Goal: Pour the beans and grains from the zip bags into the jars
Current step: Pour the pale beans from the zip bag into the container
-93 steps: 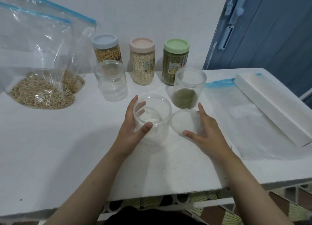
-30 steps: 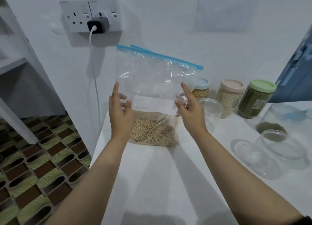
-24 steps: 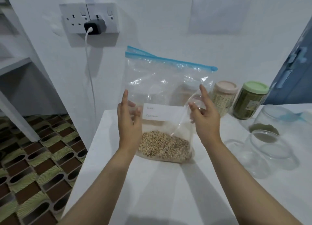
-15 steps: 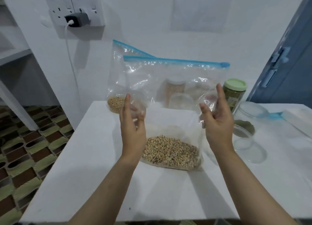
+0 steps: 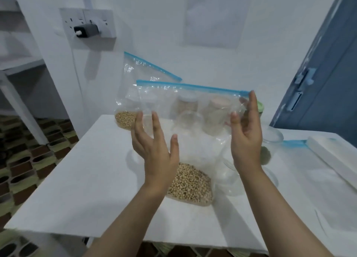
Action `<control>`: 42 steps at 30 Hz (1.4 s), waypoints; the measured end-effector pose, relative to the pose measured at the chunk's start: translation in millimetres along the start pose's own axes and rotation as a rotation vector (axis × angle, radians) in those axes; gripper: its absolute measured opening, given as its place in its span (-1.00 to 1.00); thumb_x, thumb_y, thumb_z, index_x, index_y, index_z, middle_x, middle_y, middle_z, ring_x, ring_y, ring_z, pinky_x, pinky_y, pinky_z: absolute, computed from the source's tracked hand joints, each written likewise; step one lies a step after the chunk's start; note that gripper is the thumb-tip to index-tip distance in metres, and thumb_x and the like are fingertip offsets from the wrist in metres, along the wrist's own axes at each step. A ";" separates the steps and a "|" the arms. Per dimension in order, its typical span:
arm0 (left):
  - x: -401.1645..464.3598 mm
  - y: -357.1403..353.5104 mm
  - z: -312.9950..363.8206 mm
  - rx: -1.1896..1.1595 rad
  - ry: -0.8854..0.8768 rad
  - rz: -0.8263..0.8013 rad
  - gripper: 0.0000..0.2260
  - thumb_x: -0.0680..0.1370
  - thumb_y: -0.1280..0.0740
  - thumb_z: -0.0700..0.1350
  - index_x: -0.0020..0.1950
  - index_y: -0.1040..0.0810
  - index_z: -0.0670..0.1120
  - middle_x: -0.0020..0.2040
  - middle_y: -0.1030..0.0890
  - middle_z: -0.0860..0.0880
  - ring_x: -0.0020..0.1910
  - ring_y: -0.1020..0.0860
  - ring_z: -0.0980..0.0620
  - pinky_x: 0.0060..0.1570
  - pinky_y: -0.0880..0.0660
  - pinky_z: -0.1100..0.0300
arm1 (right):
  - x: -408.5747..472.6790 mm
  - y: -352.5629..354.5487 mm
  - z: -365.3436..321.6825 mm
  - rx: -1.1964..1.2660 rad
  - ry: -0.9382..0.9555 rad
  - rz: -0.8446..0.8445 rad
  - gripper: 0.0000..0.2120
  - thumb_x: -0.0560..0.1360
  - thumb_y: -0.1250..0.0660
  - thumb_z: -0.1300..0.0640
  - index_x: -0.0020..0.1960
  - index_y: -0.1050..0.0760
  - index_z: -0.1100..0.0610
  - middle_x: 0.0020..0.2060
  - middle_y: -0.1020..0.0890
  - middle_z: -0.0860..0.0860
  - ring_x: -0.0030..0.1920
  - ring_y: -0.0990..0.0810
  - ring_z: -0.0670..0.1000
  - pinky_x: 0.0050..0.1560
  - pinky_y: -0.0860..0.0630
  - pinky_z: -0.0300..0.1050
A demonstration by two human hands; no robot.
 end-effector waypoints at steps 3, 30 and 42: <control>6.4 -2.2 26.0 -0.011 -0.176 -0.025 -0.48 0.60 -0.20 0.02 0.56 -0.22 -0.02 0.57 -0.07 -0.12 0.56 -0.01 -0.17 0.50 0.16 0.06 | 5.8 3.9 -10.6 0.014 0.058 0.009 -0.53 0.66 -0.24 0.16 0.55 -0.28 0.01 0.23 -0.54 -0.11 0.04 -0.55 -0.17 0.11 -0.52 -0.21; 48.5 -17.5 102.8 -0.308 -0.247 -0.085 -0.87 0.60 -0.31 0.07 0.04 -0.62 0.10 0.44 -0.35 0.08 0.50 -0.21 -0.05 0.33 -0.17 -0.24 | -11.4 12.2 -42.8 -0.097 0.288 -0.063 -0.55 0.59 -0.22 0.45 0.39 -0.46 0.11 0.15 -0.56 -0.04 -0.03 -0.61 0.03 0.04 -0.57 -0.16; 57.6 -9.5 88.8 -0.287 -0.248 -0.034 -0.89 0.58 -0.32 0.09 -0.01 -0.62 0.13 0.48 -0.29 0.06 0.52 -0.11 0.00 0.38 -0.06 -0.11 | -8.6 14.8 -41.9 -0.106 0.275 -0.002 -0.48 0.52 -0.19 0.51 0.41 -0.45 0.15 0.12 -0.55 -0.05 -0.06 -0.56 -0.10 0.01 -0.53 -0.29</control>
Point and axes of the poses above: each hand's wrist, its own x-axis towards the middle knuckle, its own y-axis out of the back of the hand, z = x × y, the point moved 1 cm from there along x, towards the middle knuckle
